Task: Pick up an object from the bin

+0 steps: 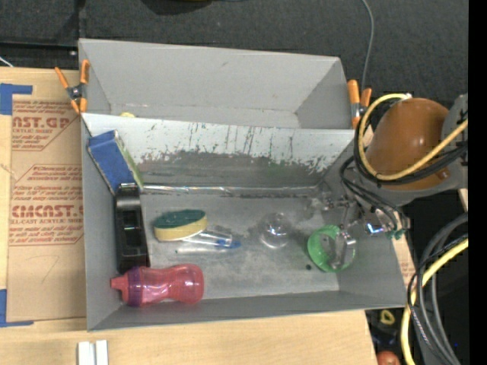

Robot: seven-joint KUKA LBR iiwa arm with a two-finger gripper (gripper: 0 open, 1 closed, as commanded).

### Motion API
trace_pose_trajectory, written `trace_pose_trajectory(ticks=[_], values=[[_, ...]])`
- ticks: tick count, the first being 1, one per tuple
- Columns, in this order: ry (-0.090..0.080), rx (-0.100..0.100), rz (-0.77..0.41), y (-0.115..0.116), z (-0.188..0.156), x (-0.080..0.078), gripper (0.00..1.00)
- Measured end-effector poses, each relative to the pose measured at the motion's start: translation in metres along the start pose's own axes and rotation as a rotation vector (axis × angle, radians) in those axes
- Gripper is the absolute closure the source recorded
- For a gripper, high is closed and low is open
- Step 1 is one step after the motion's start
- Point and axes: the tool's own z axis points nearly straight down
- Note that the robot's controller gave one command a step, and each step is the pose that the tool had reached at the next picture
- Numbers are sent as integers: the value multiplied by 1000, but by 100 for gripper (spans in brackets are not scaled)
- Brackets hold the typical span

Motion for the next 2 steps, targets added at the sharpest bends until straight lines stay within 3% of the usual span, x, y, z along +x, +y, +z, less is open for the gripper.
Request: trace_pose_trajectory(ticks=[1, 2], values=[[4, -3, 47, -24, 36, 31, 0], [-7, 1, -103, -27, 61, 1, 100]])
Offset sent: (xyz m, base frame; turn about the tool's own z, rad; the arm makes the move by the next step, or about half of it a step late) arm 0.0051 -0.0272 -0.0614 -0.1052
